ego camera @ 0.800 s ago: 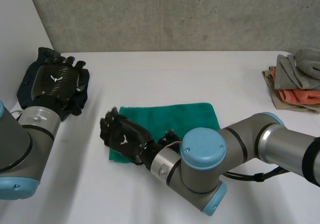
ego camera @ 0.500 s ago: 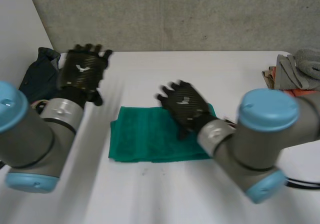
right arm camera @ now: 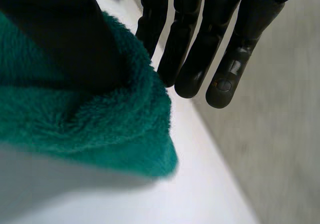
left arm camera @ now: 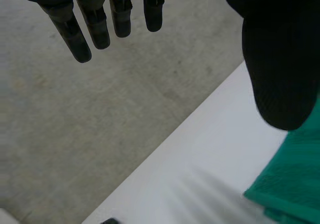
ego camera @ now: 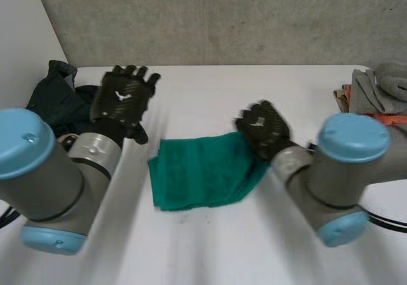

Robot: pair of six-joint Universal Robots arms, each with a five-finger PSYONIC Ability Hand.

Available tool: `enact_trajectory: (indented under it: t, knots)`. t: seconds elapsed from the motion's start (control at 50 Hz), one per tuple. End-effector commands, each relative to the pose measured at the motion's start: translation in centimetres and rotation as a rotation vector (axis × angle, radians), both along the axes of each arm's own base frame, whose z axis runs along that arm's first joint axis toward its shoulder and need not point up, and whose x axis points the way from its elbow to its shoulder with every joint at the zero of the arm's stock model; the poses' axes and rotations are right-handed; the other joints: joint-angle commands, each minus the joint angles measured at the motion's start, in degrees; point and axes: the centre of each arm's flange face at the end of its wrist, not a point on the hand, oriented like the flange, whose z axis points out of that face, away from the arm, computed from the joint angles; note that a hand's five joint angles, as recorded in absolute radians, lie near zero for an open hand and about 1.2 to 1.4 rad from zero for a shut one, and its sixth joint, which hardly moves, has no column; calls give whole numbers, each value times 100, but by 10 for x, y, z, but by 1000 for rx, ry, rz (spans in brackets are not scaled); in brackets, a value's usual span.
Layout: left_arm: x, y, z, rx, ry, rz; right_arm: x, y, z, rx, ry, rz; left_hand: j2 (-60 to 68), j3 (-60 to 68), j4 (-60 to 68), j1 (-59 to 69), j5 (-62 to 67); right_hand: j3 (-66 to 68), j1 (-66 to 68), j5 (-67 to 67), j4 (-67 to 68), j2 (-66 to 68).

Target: Fold the laundry.

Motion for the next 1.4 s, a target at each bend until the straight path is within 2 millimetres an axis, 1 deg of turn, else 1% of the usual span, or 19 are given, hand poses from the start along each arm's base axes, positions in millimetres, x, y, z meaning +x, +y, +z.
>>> enact_trajectory:
  t: [0.02,0.1,0.12,0.14,0.16,0.18,0.28,0.3,0.38,0.46,0.52,0.68,0.78,0.88,1.0,1.16,1.24,1.34,1.4]
  knots:
    - [33,-11,9,19,13,102,85,88,-22,-67,45,405,-185,-235,-182,-91,-271,1211,2206,1397,1182,1235]
    - [45,-16,7,40,32,138,101,110,-37,-33,34,548,-130,-180,-127,-36,-216,917,1913,1103,888,942]
    - [45,-16,6,45,40,138,103,110,-36,-26,22,552,-130,-180,-127,-36,-216,32,1027,217,2,56]
    - [45,-17,7,47,53,137,106,107,-33,11,-14,540,-130,-180,-127,-36,-216,-3091,-2096,-2906,-3120,-3067]
    - [44,-17,8,48,59,135,106,105,-31,45,-42,525,-113,-163,-111,-19,-199,-5087,-4092,-4902,-5117,-5063]
    - [43,-17,9,47,65,134,106,103,-29,84,-77,501,-97,-147,-94,-2,-182,-5789,-4794,-5603,-5818,-5765]
    - [37,-20,15,35,99,116,84,68,-12,378,-369,301,-13,-62,-10,82,-98,-5789,-4794,-5603,-5818,-5765]
    - [31,-20,18,31,109,98,69,50,7,430,-470,231,4,-46,7,99,-82,-5789,-4794,-5603,-5818,-5765]
    - [-3,-9,12,52,120,-2,33,31,41,468,-541,118,89,39,91,183,3,-5789,-4794,-5603,-5818,-5765]
    - [-30,2,0,108,97,-75,24,25,24,545,-469,41,122,72,125,216,36,-5789,-4794,-5603,-5818,-5765]
    - [-36,6,-14,171,66,-67,27,19,12,582,-410,19,122,72,125,217,36,-5789,-4794,-5603,-5818,-5765]
    - [-20,11,-68,346,-83,159,44,7,-24,694,-307,-1,122,72,125,217,36,-5789,-4794,-5603,-5818,-5765]
    - [-15,15,-80,385,-127,173,52,8,-48,708,-207,-5,156,106,159,250,70,-5789,-4794,-5603,-5818,-5765]
    - [-13,18,-91,426,-171,143,48,4,-47,605,-108,-37,156,106,158,250,70,-5789,-4794,-5603,-5818,-5765]
    - [-20,10,-71,382,-121,79,42,7,-2,433,-101,-34,122,72,125,217,36,-5789,-4794,-5603,-5818,-5765]
    - [-22,-18,6,205,28,-38,30,29,33,205,-230,30,156,106,159,250,70,-5789,-4794,-5603,-5818,-5765]
    - [-29,-22,20,187,43,-186,24,48,17,171,-201,61,307,257,309,401,221,-5789,-4794,-5603,-5818,-5765]
    - [-33,-9,25,271,32,-419,36,85,-12,202,-140,146,324,274,327,418,238,-5789,-4794,-5603,-5818,-5765]
    - [-32,-3,28,312,32,-485,40,89,-32,230,-118,174,307,257,310,402,221,-5789,-4794,-5603,-5818,-5765]
